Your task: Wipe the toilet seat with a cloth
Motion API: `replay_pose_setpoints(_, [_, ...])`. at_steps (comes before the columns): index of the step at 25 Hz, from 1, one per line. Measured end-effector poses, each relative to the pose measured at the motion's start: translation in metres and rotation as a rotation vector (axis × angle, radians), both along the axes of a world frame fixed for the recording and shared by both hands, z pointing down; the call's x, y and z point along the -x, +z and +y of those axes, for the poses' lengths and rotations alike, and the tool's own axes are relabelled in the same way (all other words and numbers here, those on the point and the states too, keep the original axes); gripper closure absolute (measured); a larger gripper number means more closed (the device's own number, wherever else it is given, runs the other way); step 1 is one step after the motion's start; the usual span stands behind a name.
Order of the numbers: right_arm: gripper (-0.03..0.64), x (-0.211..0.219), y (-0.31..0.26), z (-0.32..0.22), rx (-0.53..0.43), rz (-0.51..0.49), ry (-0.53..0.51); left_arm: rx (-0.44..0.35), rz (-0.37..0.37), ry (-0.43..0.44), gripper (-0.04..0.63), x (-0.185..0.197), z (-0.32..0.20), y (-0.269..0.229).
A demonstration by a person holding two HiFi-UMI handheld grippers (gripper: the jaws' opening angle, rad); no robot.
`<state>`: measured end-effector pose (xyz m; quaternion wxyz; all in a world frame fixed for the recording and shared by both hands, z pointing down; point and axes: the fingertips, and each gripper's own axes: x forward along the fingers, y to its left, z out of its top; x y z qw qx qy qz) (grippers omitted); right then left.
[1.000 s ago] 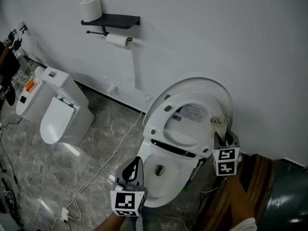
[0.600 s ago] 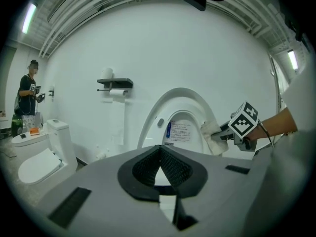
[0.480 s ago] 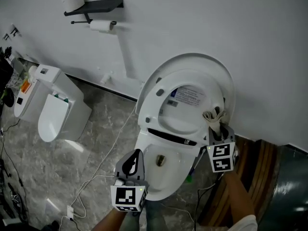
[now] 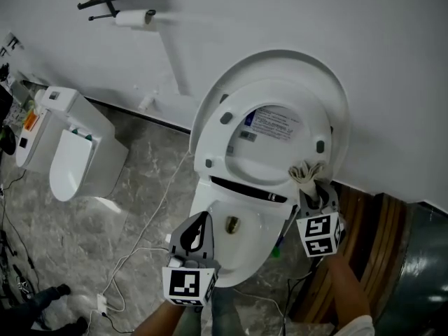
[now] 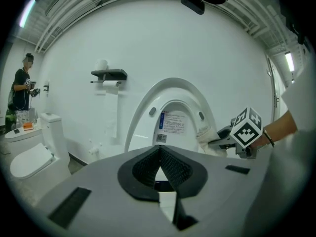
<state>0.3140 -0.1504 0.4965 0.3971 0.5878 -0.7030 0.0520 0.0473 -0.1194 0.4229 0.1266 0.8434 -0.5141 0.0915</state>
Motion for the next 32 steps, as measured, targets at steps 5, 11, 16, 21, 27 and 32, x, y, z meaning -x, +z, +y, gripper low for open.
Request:
replay_pose_setpoints(5, [0.506, 0.0, 0.024, 0.012, 0.0, -0.002, 0.008, -0.004, 0.003, 0.009, 0.584, -0.002, 0.002, 0.017])
replay_pose_setpoints(11, [0.508, 0.001, 0.029, 0.017, -0.067, 0.005, 0.023, -0.003, 0.011, -0.004, 0.584, 0.005, 0.007, 0.033])
replay_pose_setpoints(16, [0.506, 0.001, 0.036, 0.025, -0.097, -0.003, 0.049, -0.002, 0.02, 0.003, 0.584, 0.005, 0.01, 0.044])
replay_pose_setpoints(21, [0.508, -0.002, 0.053, 0.029, -0.085, -0.009, 0.083, 0.001, 0.021, 0.01, 0.584, 0.007, 0.011, 0.052])
replay_pose_setpoints(27, [0.508, 0.0, 0.058, 0.03, -0.141, 0.027, 0.11, 0.004, 0.025, 0.004, 0.584, 0.015, 0.012, 0.061])
replay_pose_setpoints(32, [0.506, -0.001, 0.076, 0.038, -0.135, 0.029, 0.131, 0.008, 0.022, 0.016, 0.584, 0.016, 0.016, 0.069])
